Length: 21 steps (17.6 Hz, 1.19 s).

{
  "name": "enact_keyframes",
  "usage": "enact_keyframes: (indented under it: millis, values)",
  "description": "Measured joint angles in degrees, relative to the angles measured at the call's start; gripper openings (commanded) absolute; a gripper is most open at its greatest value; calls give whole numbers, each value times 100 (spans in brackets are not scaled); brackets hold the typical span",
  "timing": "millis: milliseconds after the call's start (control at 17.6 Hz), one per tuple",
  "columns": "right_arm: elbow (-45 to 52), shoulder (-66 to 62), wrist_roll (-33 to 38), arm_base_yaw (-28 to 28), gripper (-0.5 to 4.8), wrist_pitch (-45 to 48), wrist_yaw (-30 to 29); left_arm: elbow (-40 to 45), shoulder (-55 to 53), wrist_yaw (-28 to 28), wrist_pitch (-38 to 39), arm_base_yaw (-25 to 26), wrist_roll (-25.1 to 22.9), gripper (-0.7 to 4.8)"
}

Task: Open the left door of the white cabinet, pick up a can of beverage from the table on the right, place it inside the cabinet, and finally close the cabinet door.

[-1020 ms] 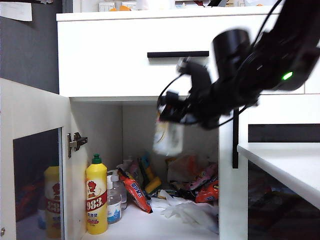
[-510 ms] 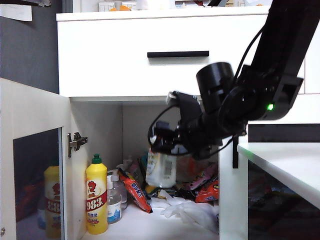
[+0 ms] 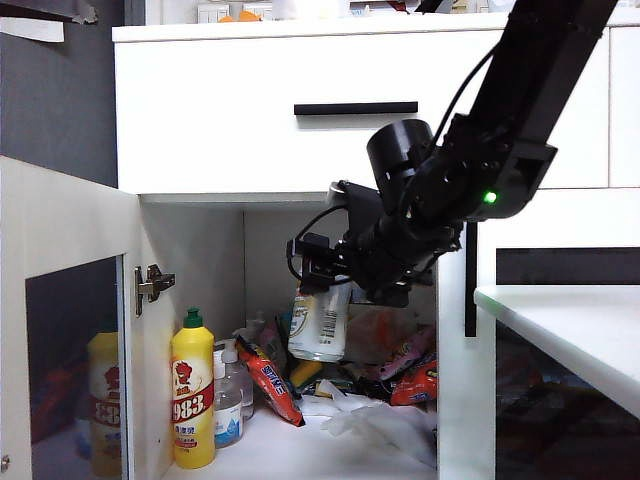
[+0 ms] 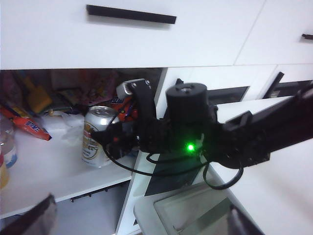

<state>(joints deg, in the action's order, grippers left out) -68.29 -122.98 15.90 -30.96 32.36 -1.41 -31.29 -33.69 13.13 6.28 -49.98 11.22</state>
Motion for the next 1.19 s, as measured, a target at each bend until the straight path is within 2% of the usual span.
enact_keyframes:
  millis: [227,340,510,680,907,1190]
  values:
    - [4,4,-63,-85,223,-136,-308,0,0,24,0,0,0,479]
    - [-17,9,-328,81,223,90,-170,0,0,98,22,0,0,479]
    - [-339,-4,-376,157,223,-181,0,0,-4,105,74,0,0,479]
    - [-361,-92,-424,127,223,-374,-83,0,-9,251,83,0,0,479]
    - [-367,-284,-610,490,223,-487,-17,0,-11,254,90,0,0,479]
    - [-363,-636,-612,448,223,-476,-170,2,-15,361,136,2,0,479]
